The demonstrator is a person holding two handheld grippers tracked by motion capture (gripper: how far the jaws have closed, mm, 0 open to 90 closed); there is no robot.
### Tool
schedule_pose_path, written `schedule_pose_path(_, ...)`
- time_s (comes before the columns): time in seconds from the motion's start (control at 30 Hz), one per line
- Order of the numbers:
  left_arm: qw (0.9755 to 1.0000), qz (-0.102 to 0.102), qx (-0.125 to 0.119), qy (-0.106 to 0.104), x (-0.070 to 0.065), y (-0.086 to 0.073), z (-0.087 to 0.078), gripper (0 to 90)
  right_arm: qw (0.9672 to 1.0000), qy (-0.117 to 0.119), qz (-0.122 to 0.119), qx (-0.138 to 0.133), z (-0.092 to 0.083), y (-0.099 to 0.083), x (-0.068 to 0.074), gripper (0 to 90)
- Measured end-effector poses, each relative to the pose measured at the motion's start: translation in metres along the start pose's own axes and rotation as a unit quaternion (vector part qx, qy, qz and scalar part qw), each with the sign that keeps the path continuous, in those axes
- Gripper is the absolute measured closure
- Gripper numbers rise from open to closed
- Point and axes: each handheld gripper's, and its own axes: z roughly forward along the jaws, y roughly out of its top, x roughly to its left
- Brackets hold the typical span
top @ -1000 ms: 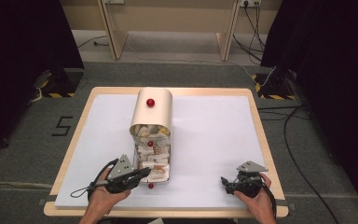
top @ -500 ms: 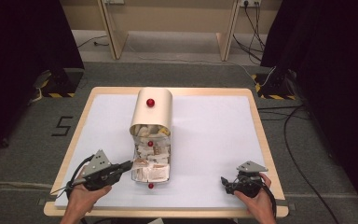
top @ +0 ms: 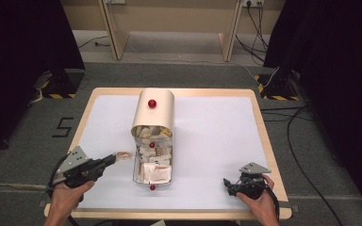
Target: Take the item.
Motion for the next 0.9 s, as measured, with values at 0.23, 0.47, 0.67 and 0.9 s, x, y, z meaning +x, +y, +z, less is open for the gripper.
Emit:
schedule_pose_path(0.23, 0.9996, -0.019, -0.008, 0.020, 0.016, -0.004, -0.007, 89.5, 1.0000, -0.001, 0.000, -0.001, 0.000, 0.000, 0.000, 13.5)
schedule_pose_path(0.47, 0.9981, -0.043, -0.010, 0.044, 0.034, -0.013, -0.009, 89.5, 1.0000, -0.001, 0.000, -0.002, 0.000, -0.001, 0.000, 13.4)
schedule_pose_path(0.67, 0.9958, -0.061, -0.007, 0.067, 0.047, -0.022, -0.009, 89.5, 1.0000, -0.001, 0.000, -0.001, 0.000, 0.000, 0.000, 13.4)
schedule_pose_path(0.9, 0.9930, -0.075, 0.003, 0.091, 0.059, -0.033, -0.004, 89.5, 1.0000, 0.000, 0.000, -0.001, 0.000, 0.000, 0.000, 13.4)
